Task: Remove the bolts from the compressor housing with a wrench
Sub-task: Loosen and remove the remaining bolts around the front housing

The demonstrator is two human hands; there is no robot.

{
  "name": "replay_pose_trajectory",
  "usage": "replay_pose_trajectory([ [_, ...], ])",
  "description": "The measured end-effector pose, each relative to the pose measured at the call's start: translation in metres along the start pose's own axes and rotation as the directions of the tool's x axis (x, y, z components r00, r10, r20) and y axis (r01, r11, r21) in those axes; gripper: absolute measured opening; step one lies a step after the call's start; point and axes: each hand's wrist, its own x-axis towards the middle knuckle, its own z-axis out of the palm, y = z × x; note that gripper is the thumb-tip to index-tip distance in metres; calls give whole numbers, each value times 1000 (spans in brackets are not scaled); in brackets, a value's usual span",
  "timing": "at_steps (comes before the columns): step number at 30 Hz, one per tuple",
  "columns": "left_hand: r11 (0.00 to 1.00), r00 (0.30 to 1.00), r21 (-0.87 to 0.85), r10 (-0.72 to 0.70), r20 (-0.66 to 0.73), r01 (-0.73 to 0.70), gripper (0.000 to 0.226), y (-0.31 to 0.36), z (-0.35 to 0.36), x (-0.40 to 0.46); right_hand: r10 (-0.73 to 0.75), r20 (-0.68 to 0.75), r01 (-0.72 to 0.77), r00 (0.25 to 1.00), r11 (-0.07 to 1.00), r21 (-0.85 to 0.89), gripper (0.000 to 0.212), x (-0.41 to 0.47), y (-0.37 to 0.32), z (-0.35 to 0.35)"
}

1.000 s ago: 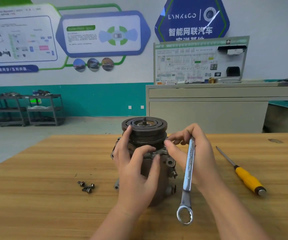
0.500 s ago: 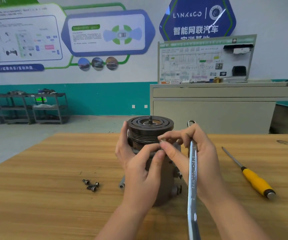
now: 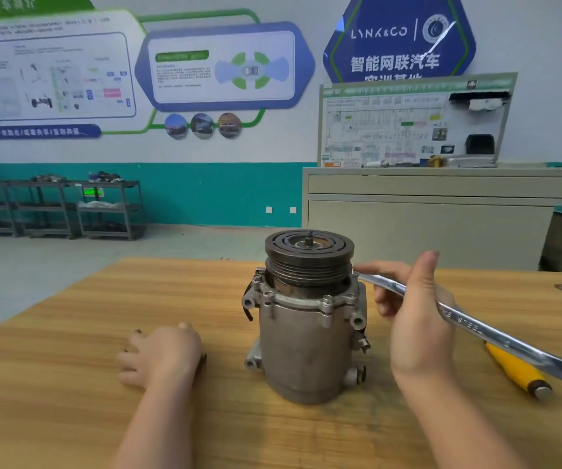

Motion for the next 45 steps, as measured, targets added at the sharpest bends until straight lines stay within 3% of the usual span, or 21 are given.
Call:
replay_pose_trajectory([
  [4,982,1000,187,-16,-3,16,52,-4,7,-2,63,84,-78,995,979,186,53,-5,0,6],
  [7,987,998,153,-34,-50,42,56,-2,9,-6,94,122,-115,988,978,172,42,-5,2,6],
  [9,996,993,91,32,-113,-22,61,-3,12,-9,121,115,-139,986,975,172,38,-5,2,6],
  [11,968,976,171,201,-81,-186,64,-7,19,-9,133,101,-148,986,977,153,40,-4,0,6],
  [13,882,948,351,312,67,-315,60,-12,29,-7,92,81,-98,992,992,77,38,-5,-2,6],
  [15,817,929,443,331,162,-369,50,-13,32,-1,25,91,-26,996,1000,12,34,-6,-2,6],
  [21,787,901,445,409,143,-428,38,-18,22,23,-42,129,39,991,999,25,26,-2,4,5],
  [23,786,895,451,441,71,-423,35,-16,21,21,-95,112,97,989,995,-14,25,0,5,3],
  [25,814,825,278,554,-108,-510,34,-8,20,13,-130,110,135,985,990,-41,27,0,5,1],
  [27,714,736,-184,639,-226,-676,29,8,15,-3,-139,137,150,981,986,-76,24,0,5,1],
  [29,516,714,-663,699,-40,-542,29,31,8,-27,-122,176,141,977,985,-99,25,-1,4,2],
  [30,468,656,-765,750,80,-442,36,41,7,-37,-111,192,131,975,987,-93,25,0,2,2],
  [32,457,572,-819,796,200,-349,43,53,11,-43,-85,235,103,968,992,-67,26,5,-1,3],
  [35,422,545,-864,808,222,-273,38,59,11,-41,-78,306,116,949,987,-109,38,13,-8,3],
  [38,387,499,-879,840,212,-278,38,57,11,-41,-102,354,189,930,957,-219,35,13,-14,2],
  [40,356,534,-884,832,151,-305,41,54,11,-49,-100,361,205,927,942,-266,29,10,-16,2],
  [43,330,666,-871,746,6,-363,49,45,11,-70,-76,336,188,939,931,-314,33,8,-21,-3],
  [45,370,746,-829,660,-83,-420,61,38,12,-83,-29,314,142,949,928,-343,31,9,-26,-6],
])
